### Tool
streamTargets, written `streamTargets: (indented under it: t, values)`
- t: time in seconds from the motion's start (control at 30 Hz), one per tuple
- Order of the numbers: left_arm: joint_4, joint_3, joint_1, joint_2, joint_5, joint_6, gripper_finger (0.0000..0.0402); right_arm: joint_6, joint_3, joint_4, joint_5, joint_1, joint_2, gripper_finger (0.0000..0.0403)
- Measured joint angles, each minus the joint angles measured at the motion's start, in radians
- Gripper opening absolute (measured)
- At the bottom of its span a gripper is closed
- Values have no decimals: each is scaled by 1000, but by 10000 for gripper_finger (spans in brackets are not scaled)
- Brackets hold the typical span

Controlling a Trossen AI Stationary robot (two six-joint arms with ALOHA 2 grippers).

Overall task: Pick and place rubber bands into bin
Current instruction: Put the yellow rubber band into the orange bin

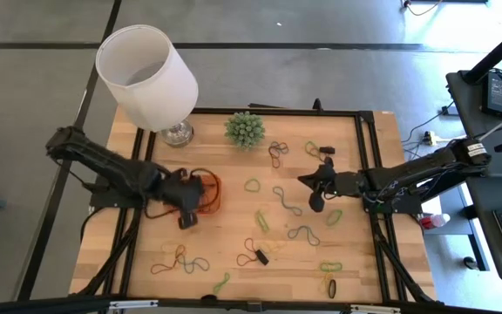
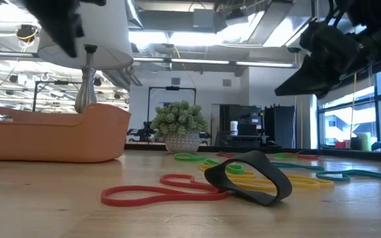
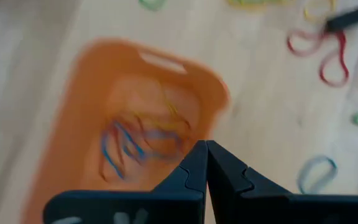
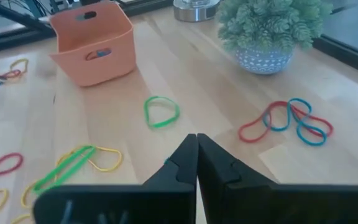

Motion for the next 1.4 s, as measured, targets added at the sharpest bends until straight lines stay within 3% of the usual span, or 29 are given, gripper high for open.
streamTargets:
  t: [0.17,0.33,0.43,0.7,1.07,1.4]
  values:
    - [-46,27,-131,76,82,-206,3,11,0,-41,0,9,0,7]
    - [-51,1,-249,148,47,-407,3,30,0,-51,-2,13,0,7]
    - [-49,-37,-298,191,93,-488,3,31,0,-51,-2,13,0,7]
    - [135,-188,-404,240,171,-700,19,38,0,-49,-2,13,0,7]
    - [245,-292,-511,240,168,-905,99,-1,0,4,0,12,0,7]
    - [282,-306,-586,258,125,-950,91,-4,0,3,0,11,1,7]
